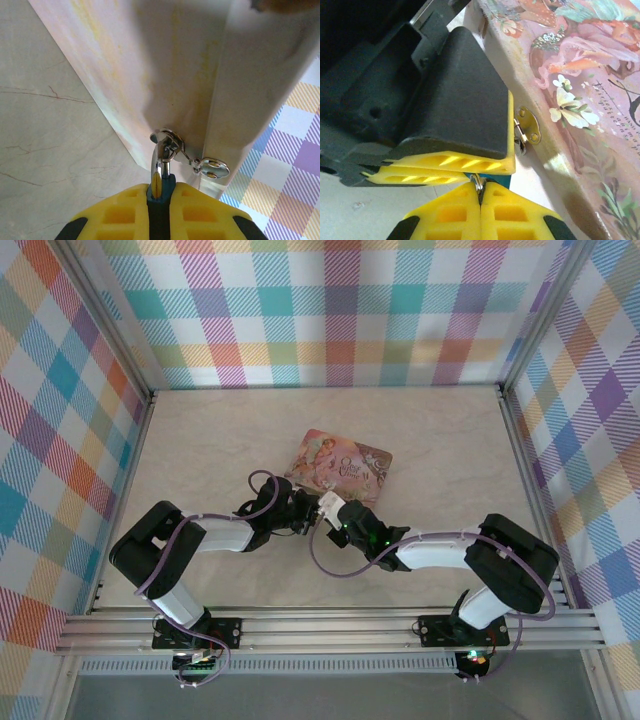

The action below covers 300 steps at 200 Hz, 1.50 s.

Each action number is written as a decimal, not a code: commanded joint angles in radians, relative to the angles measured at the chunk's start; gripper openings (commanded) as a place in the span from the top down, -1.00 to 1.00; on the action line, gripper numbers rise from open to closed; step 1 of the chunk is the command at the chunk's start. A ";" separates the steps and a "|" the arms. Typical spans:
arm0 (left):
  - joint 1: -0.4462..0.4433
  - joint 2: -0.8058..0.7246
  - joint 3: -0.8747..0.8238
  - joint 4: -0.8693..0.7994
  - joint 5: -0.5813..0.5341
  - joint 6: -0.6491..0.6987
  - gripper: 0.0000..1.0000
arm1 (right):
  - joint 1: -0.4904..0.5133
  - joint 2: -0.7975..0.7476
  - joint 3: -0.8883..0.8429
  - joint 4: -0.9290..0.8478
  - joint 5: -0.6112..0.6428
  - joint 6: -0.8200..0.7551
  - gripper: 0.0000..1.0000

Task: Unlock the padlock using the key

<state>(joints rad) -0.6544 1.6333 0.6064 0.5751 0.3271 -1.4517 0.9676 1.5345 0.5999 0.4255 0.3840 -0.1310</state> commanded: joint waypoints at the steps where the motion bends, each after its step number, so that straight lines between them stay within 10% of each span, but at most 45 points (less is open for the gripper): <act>1: -0.023 0.003 0.015 -0.019 0.023 -0.009 1.00 | -0.016 0.000 -0.022 0.073 -0.045 0.184 1.00; 171: -0.023 0.010 0.015 -0.019 0.021 -0.006 1.00 | -0.185 -0.033 -0.097 0.072 -0.288 0.495 1.00; 300: 0.003 -0.102 0.030 -0.211 -0.036 0.127 0.07 | -0.215 -0.061 -0.122 0.052 -0.346 0.534 1.00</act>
<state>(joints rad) -0.6624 1.5845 0.6182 0.4507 0.3134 -1.3746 0.7803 1.5013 0.5026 0.4835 0.0425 0.3557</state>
